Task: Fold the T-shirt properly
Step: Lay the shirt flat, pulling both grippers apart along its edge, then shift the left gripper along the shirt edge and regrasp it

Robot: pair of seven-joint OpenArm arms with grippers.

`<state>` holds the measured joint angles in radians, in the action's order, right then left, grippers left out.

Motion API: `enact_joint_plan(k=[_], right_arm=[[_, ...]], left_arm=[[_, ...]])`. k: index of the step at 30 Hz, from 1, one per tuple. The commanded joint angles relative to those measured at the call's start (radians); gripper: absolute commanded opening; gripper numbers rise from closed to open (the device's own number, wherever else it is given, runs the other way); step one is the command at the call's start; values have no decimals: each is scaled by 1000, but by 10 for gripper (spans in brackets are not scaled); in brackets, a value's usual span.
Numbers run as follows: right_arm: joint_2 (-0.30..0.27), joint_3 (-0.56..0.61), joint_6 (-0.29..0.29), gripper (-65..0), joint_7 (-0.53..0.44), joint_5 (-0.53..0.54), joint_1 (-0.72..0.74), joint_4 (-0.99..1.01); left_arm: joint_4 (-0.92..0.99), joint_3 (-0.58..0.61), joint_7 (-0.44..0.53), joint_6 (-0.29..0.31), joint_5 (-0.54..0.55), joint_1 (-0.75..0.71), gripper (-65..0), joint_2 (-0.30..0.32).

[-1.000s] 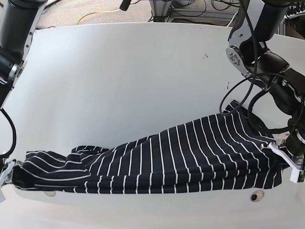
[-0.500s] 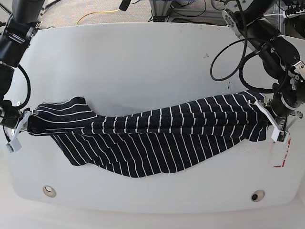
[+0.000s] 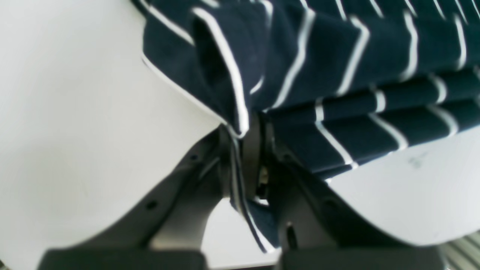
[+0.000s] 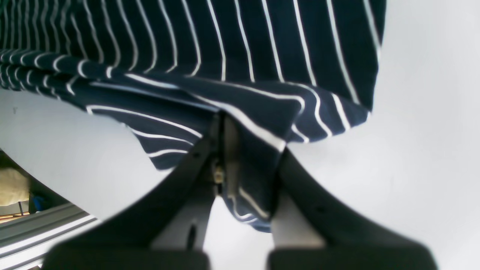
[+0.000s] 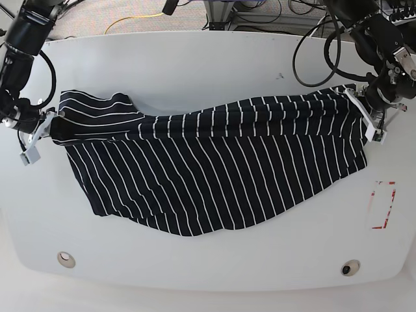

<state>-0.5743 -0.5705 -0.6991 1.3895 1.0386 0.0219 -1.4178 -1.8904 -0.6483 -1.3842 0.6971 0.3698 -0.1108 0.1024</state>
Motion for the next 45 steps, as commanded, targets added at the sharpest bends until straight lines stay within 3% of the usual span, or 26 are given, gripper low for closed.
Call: enact_joint_plan(k=[1,11,19,23,33,45], right_arm=[[-39,-19,1,-650,7,-21,-27,-10],[7,-18,1,-650,3,-21,-44,-10],[20,-15,1,-650,3,-21,-37,-10],[21,-15,1,-650,3,-21,-37,-10],[23,-13,1,-650,3,-21,-38,-11],[27,-13,1,-650,3,-21,-37,-11]], left_arm=[[-18,-8,-12,1,-27,-23,-642,12],[-16,-5,-12,1,-25,-66,-632,10],[-16,37,-12,1,-25,-96,-433,10],[-16,40,-12,1,-25,-114,-394,10],[-24,40,-12,1,-21,-178,-360,15],[-25,38,-12,1,208,-278,-361,32]])
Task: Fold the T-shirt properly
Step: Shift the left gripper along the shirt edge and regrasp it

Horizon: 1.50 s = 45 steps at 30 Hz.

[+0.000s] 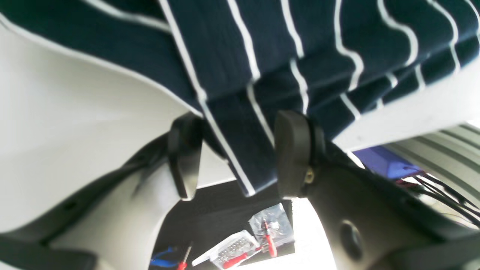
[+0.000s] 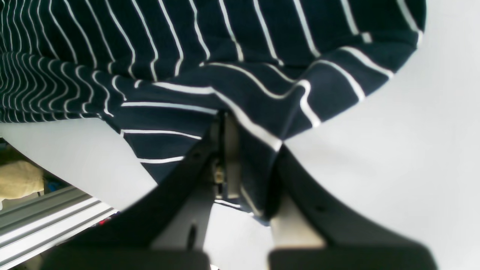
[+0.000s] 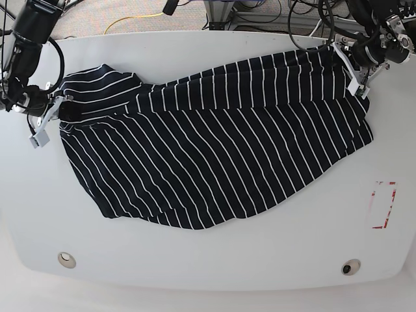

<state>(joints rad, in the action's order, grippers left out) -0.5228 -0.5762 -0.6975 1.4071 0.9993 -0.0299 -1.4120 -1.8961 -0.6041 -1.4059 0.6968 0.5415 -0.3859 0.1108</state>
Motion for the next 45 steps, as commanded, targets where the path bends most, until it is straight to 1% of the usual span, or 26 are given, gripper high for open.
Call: enact_joint_plan(k=[1,5,9,11,15,23,28,33,40,43,45], right_arm=[[-24,-8,-1,-650,-15,19,15,-17],[-23,-8,-1,-650,-15,19,15,-17],[-23,-9,-1,-650,-15,19,14,-17],[-23,-9,-1,-650,-15,19,14,-16],[-23,-11,-1,-650,-15,19,14,-17],[-21,-11,-1,-650,-15,19,15,-17],[-21,-9,-1,-650,-15,19,15,-17],[-21,-8,-1,-650,-15,19,15,-16],[-21,-8,-1,-650,-15,19,15,-16],[-21,-8,-1,-650,-15,19,15,-16],[-21,-8,-1,-650,-15,19,15,-16]], left_arm=[[-20,-6,10,1,48,-8,-361,33],[-20,-6,10,1,99,-12,-361,43],[-20,-4,10,1,188,-14,-360,77],[-20,2,10,1,216,-14,-360,88],[-15,72,10,1,222,-12,-360,117],[-13,128,26,1,217,-8,-361,117],[-20,114,24,1,222,-12,-362,120],[-18,49,24,1,222,-51,-362,166],[-10,-47,26,1,277,-80,-362,166],[-9,-50,26,1,276,-80,-362,165],[-9,-30,27,1,276,-84,-362,162]])
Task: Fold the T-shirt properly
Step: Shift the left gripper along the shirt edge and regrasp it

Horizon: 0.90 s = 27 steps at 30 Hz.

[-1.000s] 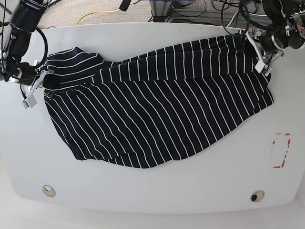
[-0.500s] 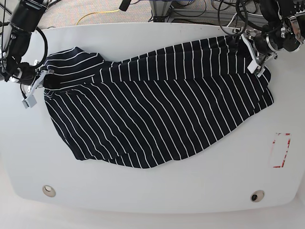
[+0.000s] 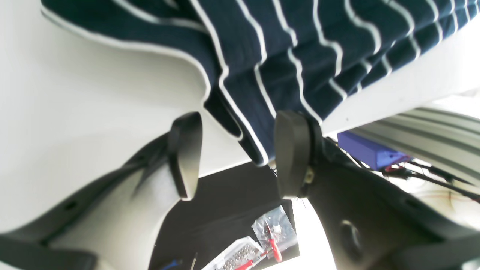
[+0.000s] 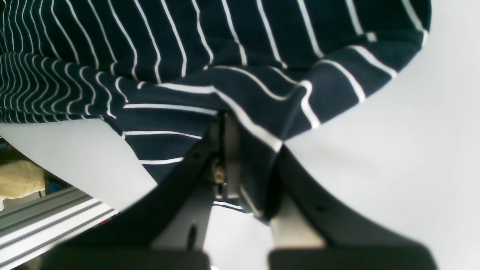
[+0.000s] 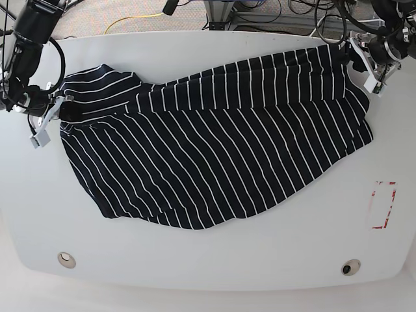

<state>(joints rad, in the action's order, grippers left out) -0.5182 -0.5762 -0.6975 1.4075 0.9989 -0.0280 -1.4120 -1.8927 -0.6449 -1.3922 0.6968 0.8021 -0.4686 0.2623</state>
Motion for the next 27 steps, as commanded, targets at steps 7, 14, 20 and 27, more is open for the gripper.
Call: enact_joint_plan(k=[7,14,20,27], right_arm=[[-26,-8,-1,-650,-15,19,15,-16],[-26,-8,-1,-650,-15,19,10,-16],[-24,-8,-1,-650,-15,19,10,-16],[-24,-6,-1,-650,-15,19,13,-16]], left_arm=[[118,24,17,1,13,3,-362,-4],[146,30,17,1,23,3,-362,-7],[86,73,17,1,23,3,-362,-7],[2,161,17,1,23,-3,-362,-7]])
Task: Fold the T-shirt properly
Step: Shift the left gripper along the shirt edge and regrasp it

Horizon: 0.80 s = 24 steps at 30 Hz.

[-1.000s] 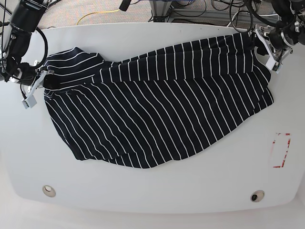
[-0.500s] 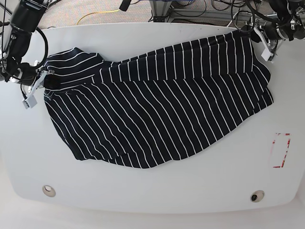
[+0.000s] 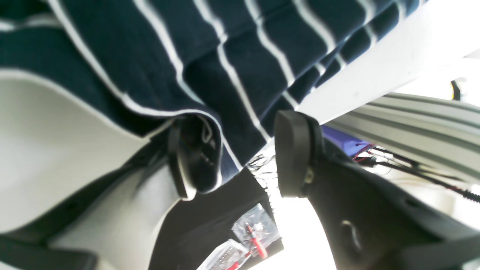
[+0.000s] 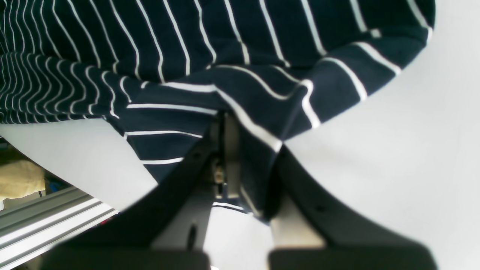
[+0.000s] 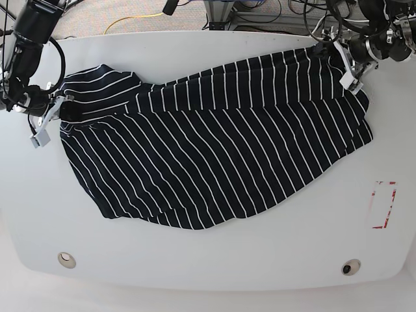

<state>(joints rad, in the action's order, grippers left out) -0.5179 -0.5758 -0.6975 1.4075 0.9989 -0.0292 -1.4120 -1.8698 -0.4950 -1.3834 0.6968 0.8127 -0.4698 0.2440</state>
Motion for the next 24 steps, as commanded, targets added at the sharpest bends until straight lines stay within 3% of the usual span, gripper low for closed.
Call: enact_joint_plan(k=[1,9,24], right_arm=[[-25,-6,-1,-650,-15,19,15,-16],[-25,-8,-1,-650,-15,19,12,-16],[-25,-6,-1,-650,-15,19,15,-16]], left_arm=[[-17,22,8,1,12,-2,-362,12],[-24,32,6,1,12,0,-362,-22],[-77,127,6,1,14,-51,-362,-15]])
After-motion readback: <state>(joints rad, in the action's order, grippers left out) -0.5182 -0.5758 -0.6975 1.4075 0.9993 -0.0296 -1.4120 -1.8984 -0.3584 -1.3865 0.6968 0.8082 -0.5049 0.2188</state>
